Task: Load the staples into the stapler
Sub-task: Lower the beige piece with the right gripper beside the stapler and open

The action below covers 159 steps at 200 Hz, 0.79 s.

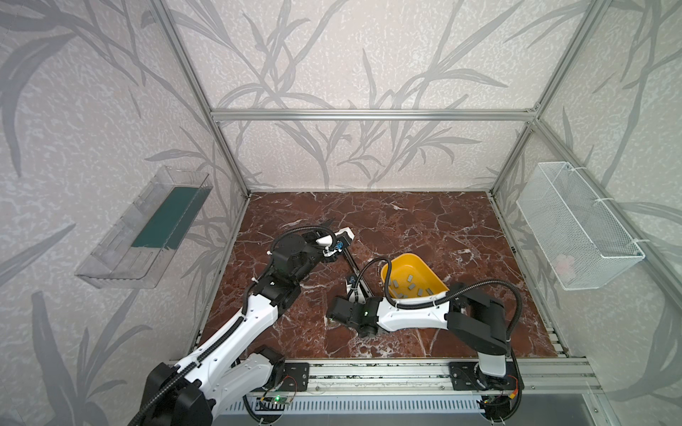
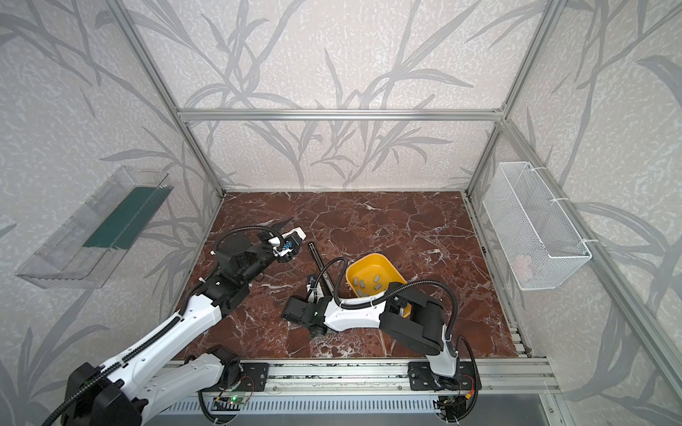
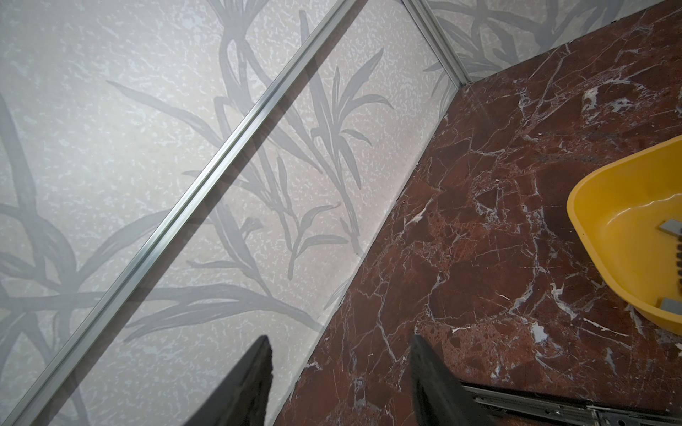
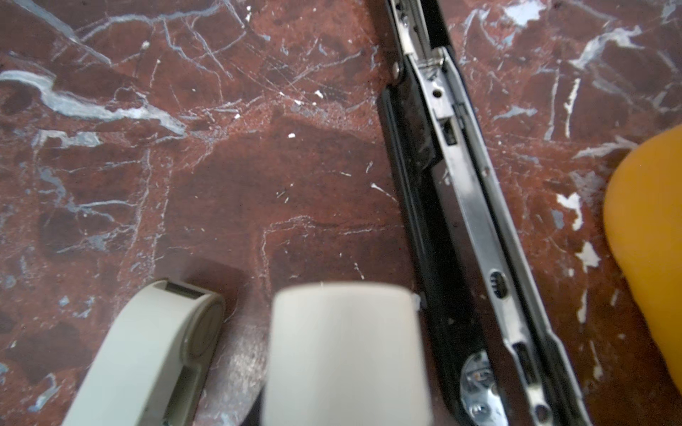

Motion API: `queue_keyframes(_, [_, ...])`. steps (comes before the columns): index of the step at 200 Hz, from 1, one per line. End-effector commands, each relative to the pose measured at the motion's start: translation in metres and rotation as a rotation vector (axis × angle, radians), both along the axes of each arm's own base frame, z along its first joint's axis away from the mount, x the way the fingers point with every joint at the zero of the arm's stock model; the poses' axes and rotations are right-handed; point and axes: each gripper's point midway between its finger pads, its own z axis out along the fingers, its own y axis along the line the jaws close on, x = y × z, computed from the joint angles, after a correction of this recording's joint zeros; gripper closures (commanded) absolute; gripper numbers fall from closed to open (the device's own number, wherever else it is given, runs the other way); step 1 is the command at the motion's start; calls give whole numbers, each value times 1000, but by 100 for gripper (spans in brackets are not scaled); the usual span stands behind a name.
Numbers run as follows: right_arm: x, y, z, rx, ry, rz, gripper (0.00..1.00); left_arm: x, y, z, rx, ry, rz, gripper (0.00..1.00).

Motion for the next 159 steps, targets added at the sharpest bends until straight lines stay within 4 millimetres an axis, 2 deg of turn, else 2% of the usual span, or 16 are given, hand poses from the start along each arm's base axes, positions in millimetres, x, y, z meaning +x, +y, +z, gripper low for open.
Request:
queue_keyframes(1, [0, -11, -13, -48, 13, -15, 75, -3, -1, -1, 3, -4, -20, 40])
queue_keyframes(64, [-4, -2, 9, 29, 18, 34, 65, -3, -3, -5, 12, 6, -27, 40])
queue_keyframes(80, [-5, -6, 15, 36, 15, 32, 50, -4, -3, -5, 13, 8, -30, 40])
queue_keyframes(106, [-9, -7, 24, 57, 14, 55, 49, -4, -3, -5, 13, 10, -34, 40])
queue_keyframes(134, [-19, -5, 54, 93, -33, 104, 49, -2, -2, -10, 32, 14, -23, 40])
queue_keyframes(159, [-30, -25, 95, 116, -98, 102, 49, 3, 2, -15, 52, 16, 5, 40])
